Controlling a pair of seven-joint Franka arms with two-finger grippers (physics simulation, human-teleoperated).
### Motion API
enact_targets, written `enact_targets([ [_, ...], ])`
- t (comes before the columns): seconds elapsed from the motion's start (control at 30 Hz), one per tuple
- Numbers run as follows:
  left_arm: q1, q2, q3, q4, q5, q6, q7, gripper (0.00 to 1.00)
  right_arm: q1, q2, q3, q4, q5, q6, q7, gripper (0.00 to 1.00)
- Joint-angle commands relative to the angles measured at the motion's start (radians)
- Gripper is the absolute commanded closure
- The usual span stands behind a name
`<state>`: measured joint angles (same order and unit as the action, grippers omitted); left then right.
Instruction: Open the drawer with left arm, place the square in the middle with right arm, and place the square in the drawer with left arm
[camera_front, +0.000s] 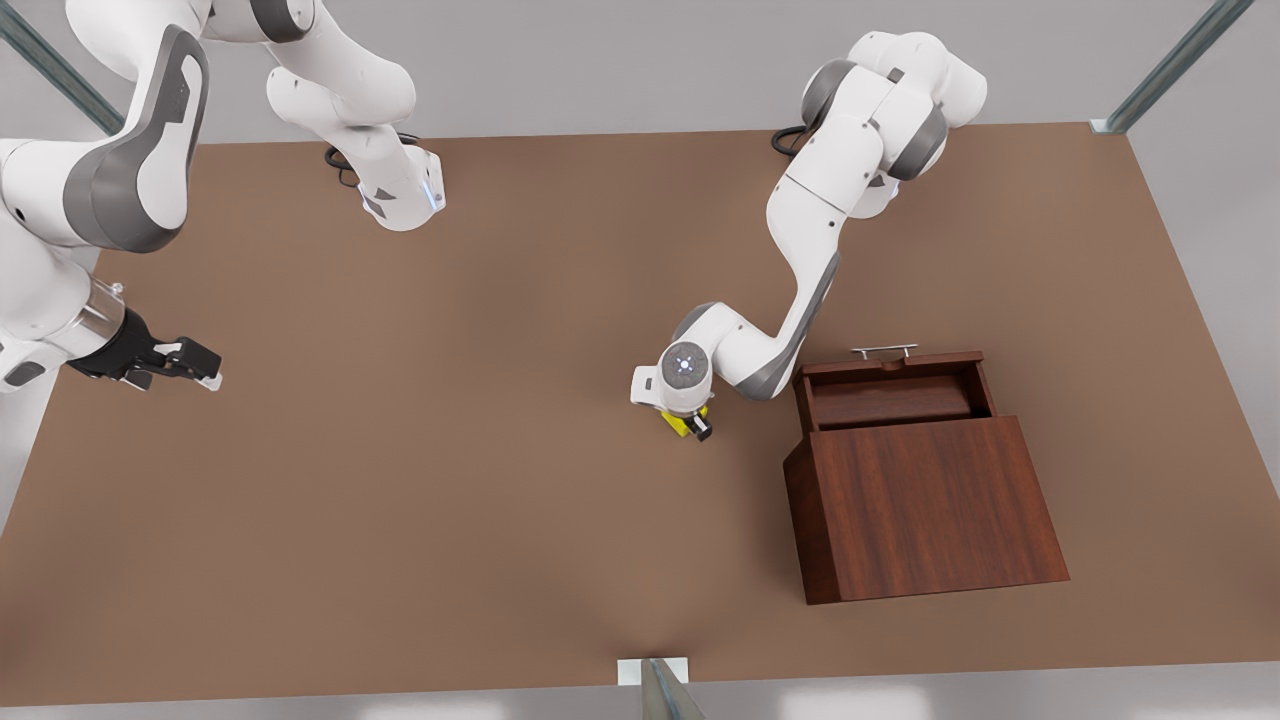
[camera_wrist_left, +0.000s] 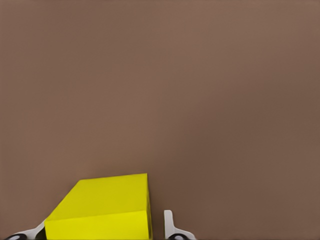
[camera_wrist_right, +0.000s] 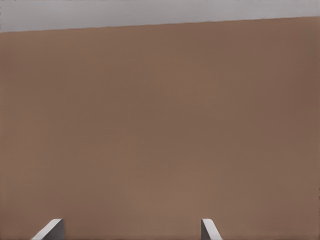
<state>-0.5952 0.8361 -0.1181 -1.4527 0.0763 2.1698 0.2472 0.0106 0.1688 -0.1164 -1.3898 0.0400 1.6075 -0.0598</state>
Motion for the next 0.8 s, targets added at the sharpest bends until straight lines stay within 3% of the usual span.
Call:
enact_targets([
  [0.0, 0.0, 0.001, 0.0, 0.0, 0.0, 0.001, 0.0, 0.15, 0.0, 0.0, 0.001, 0.0, 0.0, 0.0, 0.0, 0.0],
  [0.77, 0.0, -0.006, 0.0, 0.011, -0.001, -0.007, 0.001, 0.23, -0.003, 0.006, 0.0, 0.009, -0.003, 0.006, 0.0, 0.0],
])
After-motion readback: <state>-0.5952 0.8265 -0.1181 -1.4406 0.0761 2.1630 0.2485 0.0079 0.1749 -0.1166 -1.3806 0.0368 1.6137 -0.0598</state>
